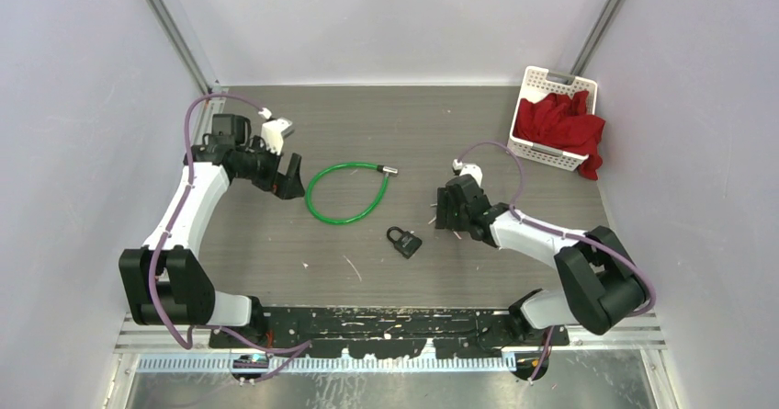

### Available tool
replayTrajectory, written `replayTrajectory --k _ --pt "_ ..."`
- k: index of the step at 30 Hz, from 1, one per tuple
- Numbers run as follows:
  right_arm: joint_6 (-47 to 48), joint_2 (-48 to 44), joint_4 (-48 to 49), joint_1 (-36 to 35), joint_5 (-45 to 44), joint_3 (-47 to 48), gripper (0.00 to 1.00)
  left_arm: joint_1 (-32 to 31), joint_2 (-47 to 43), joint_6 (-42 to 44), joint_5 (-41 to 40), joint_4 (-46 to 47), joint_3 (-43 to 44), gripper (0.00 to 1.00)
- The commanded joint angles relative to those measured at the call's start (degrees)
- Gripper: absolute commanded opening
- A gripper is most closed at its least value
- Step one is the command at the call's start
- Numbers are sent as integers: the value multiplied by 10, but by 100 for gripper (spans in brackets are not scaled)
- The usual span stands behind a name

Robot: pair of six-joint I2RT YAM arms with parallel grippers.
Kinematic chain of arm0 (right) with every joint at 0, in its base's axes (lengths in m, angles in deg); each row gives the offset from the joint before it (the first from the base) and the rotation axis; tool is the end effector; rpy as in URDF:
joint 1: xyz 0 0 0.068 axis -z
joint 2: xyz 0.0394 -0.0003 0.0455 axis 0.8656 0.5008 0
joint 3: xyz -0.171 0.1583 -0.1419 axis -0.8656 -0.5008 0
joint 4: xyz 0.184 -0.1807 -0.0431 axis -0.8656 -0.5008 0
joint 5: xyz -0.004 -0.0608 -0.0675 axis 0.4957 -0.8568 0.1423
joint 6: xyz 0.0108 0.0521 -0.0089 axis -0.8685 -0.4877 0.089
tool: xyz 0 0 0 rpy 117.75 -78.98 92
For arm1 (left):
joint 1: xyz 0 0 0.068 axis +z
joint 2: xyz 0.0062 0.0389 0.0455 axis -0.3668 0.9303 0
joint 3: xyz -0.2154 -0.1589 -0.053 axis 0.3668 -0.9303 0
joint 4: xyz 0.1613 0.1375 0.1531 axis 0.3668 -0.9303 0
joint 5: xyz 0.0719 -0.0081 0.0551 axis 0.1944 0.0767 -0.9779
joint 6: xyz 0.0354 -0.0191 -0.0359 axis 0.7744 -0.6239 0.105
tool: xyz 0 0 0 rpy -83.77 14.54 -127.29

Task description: Unlock with the key

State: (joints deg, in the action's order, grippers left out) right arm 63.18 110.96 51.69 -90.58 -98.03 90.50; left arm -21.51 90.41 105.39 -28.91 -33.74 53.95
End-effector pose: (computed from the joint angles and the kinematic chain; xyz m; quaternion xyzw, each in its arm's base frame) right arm 0.2225 0.1225 0.1609 -0.0052 0.9360 0.0615 0.3466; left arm 0.2763 -0.0183 0.2878 0.2294 0.9010 -0.2076 0.3042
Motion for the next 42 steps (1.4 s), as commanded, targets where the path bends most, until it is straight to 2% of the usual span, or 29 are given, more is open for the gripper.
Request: replayTrajectory --k 1,7,9,15,23,33,42 --pt "-2 7 17 0 1 0 67 -2 -13 -10 20 -24 29 97" --pt "-2 35 15 -2 34 12 61 -6 -12 -9 20 -42 35 97" --pt "-8 39 14 -5 33 14 56 -8 -14 -9 20 -44 38 100" --pt "-27 32 10 -10 26 6 29 -17 -20 -13 15 -53 47 99" --pt "-58 -9 -8 -30 33 3 2 -36 -30 -23 12 -60 57 99" --pt "-62 -79 -77 -41 141 110 1 -81 -41 -25 49 -65 38 99" --pt "-51 -80 -112 -49 276 222 1 -129 -56 62 102 -89 20 99"
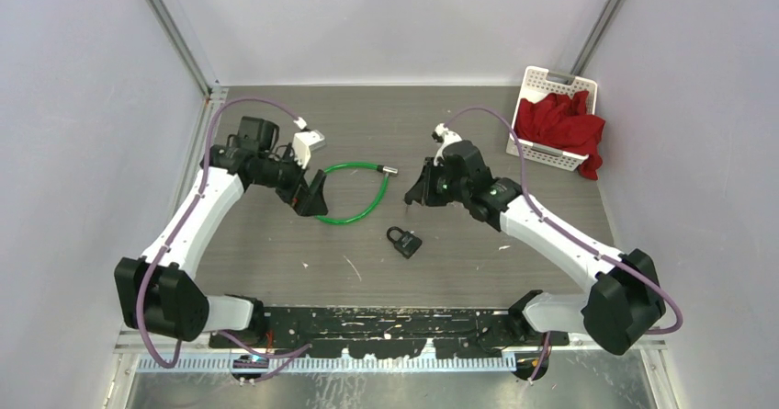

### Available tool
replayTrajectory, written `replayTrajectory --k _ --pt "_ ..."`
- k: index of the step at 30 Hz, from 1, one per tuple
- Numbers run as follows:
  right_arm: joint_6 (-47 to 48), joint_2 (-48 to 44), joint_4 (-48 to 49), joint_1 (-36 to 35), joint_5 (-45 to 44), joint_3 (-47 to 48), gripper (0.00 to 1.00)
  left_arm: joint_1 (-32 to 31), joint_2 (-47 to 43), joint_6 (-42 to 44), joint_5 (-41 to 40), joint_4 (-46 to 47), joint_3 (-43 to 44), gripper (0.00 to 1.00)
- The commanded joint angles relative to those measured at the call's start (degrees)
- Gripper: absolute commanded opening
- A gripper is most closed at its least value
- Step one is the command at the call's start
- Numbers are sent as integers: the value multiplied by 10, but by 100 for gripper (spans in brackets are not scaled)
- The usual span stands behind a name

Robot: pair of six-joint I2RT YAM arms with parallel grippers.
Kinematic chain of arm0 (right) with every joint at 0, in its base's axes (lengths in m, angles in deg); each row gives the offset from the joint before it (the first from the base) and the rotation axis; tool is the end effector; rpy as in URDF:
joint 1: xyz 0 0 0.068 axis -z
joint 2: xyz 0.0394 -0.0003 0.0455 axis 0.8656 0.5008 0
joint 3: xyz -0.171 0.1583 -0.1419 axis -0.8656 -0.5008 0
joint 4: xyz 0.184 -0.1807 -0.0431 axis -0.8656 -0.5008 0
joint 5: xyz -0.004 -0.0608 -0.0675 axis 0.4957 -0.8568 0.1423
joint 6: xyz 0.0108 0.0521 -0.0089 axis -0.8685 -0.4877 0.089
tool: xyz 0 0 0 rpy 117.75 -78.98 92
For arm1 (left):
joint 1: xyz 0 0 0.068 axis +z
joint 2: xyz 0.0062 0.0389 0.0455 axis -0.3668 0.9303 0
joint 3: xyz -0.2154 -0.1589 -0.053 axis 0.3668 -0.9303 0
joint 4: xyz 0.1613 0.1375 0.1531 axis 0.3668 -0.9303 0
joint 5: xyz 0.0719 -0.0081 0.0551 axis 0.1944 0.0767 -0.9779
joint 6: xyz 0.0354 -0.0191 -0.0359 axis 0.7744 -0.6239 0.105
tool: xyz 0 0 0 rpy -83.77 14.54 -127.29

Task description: Unlock with the key

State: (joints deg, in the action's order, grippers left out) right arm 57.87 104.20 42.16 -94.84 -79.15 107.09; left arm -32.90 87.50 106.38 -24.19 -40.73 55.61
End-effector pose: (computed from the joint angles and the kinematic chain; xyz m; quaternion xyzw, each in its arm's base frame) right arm 0.2235 0.1603 0.2681 -0.0559 0.8914 0.2793 0.3524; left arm 0.2483 -0.0712 0.3041 0.3279 0.8639 -0.2757 0.2647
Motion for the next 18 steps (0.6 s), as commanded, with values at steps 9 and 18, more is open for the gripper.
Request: replayTrajectory --k 9,18 --pt "-1 4 -32 -19 258 144 1 -36 -115 30 235 92 -74 99" --pt "-35 41 5 -71 324 172 1 -46 -122 59 307 54 -84 99"
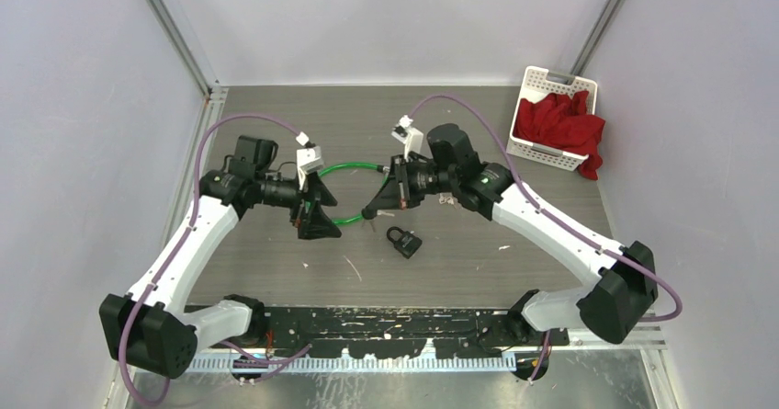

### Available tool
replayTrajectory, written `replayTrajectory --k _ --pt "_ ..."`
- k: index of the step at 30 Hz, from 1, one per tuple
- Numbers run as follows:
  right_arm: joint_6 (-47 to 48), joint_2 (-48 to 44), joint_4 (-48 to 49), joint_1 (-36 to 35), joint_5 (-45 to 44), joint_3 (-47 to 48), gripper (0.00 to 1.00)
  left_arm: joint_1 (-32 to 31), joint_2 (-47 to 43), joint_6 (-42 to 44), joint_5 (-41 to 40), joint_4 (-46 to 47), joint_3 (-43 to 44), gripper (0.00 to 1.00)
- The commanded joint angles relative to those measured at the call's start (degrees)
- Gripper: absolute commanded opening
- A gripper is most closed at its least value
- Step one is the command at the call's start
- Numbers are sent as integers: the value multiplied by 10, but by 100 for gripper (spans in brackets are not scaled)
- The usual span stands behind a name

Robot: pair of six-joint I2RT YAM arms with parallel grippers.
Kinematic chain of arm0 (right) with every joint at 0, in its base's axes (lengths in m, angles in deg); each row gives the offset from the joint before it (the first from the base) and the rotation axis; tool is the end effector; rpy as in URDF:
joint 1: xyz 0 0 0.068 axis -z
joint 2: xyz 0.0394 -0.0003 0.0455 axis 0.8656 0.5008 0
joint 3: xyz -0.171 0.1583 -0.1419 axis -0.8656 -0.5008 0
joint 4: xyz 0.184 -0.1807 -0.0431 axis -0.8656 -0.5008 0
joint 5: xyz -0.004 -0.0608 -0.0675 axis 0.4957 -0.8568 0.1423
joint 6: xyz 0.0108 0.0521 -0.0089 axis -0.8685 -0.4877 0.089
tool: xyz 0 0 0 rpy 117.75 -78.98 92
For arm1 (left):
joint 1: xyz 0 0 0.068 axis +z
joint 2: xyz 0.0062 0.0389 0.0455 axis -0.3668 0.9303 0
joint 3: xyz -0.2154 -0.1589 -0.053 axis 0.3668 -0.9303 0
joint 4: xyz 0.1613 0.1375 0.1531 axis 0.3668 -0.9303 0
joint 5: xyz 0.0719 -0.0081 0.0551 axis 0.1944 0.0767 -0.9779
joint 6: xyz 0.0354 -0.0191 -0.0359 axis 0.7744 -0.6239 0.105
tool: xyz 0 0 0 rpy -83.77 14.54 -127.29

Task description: Unlock with the key

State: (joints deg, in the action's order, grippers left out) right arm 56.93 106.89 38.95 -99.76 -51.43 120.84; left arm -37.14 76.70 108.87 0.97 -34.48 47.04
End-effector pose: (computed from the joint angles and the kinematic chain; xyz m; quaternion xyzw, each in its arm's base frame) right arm 0.2111 0.2016 0.3357 -0.2054 0.8122 0.4849 0.2511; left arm 0.1988 -0.0879 0.3148 0.4251 0.7154 -0.4594 0.3105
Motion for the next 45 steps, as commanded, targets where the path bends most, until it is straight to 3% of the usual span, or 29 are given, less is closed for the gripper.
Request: replayTrajectory --k 1,8,23,28,32,35,41,45 --pt "-32 17 46 -29 48 35 1 -4 -14 51 61 -34 3 100" --pt "-86 30 107 -59 51 39 1 -5 -33 170 105 -130 1 97" --pt "-169 32 200 -86 55 40 1 -6 -38 193 109 -111 -18 98" --pt "-191 37 228 -98 51 41 1 -5 -41 161 128 -80 -25 95" --pt "-179 40 198 -106 39 68 1 -3 -90 91 87 -20 -49 99" --pt "-174 38 184 -108 22 78 1 -3 -128 73 60 -17 -49 95" --pt "-231 6 223 -114 -88 39 1 -3 -258 -157 -7 191 -125 88" --pt "-284 -13 277 -126 -151 -1 1 -3 -316 -222 -35 261 -174 88"
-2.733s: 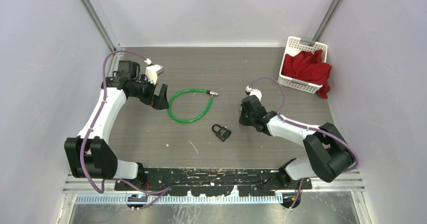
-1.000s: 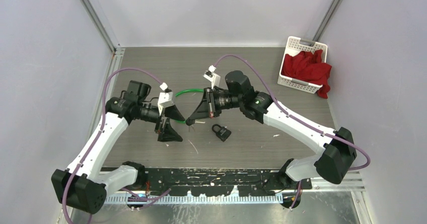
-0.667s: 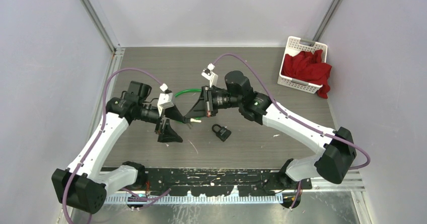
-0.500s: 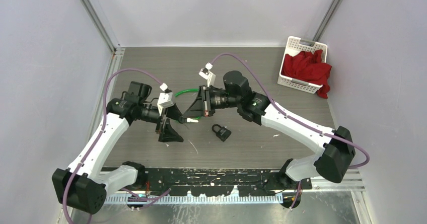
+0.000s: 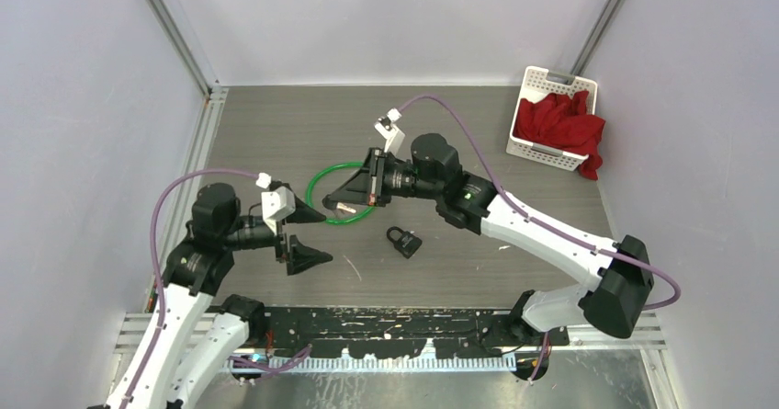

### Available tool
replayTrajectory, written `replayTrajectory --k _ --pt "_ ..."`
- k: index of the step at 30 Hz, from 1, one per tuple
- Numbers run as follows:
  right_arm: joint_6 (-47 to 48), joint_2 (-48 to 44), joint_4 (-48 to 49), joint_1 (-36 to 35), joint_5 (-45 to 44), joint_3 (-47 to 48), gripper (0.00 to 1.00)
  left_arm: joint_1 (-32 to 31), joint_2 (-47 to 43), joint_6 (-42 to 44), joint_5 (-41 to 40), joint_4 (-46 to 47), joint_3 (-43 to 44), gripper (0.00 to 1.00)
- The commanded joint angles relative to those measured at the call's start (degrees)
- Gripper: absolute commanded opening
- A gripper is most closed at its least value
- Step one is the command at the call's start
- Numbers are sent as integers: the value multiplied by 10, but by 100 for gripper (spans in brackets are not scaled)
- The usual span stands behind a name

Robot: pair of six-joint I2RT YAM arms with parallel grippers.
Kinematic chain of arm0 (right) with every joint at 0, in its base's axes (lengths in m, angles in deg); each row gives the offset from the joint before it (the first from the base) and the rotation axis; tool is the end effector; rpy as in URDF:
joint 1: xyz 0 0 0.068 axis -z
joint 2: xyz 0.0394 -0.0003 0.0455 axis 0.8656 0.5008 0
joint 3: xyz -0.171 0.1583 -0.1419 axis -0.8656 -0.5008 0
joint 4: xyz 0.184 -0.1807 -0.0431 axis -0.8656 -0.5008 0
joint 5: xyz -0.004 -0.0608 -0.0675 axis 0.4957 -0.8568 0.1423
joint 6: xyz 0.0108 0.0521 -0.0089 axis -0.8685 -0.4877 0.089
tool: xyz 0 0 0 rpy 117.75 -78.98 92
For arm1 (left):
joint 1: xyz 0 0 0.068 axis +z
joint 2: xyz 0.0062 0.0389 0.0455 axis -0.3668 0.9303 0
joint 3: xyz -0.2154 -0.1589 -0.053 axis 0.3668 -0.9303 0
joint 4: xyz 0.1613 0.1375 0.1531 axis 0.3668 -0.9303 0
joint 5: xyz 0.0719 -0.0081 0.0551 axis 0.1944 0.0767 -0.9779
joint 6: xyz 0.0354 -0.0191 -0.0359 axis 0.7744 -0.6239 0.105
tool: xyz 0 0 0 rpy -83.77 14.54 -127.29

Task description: Unlock with the key

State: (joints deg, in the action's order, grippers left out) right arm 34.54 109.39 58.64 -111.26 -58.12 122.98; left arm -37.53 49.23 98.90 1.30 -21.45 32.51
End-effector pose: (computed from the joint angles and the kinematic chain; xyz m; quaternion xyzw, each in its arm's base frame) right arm 0.1850 0.2568 0.3695 -0.1324 0.7462 0.6062 0.2412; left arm 0.1153 -0.0656 0.3236 0.4438 0.6398 -0.4431 0.4443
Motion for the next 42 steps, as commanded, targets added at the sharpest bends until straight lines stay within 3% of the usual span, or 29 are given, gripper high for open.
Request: replayTrajectory --k 1,6,14,18,25,30,33,42 --pt "-70 -38 95 -15 -92 -28 1 0 -43 -132 -44 135 -32 88" --pt "-101 -38 134 -40 -123 -37 1 1 -44 -213 -101 214 -61 84" --pt "-114 -46 148 -64 -159 -43 1 0 -15 -288 -110 280 -64 74" --pt "-112 -52 146 -65 -170 -49 1 0 -6 -288 -87 284 -58 46" --pt "-98 -47 130 -65 -169 -47 1 1 -2 -235 -47 236 -45 18" --pt "-94 -45 114 -66 -160 -44 1 0 -3 -211 -62 221 -40 12" --pt "-92 -46 111 -66 -153 -46 1 1 -1 -208 -69 223 -38 4" --pt "-87 -49 105 -65 -120 -57 1 0 3 -178 -85 192 -15 0"
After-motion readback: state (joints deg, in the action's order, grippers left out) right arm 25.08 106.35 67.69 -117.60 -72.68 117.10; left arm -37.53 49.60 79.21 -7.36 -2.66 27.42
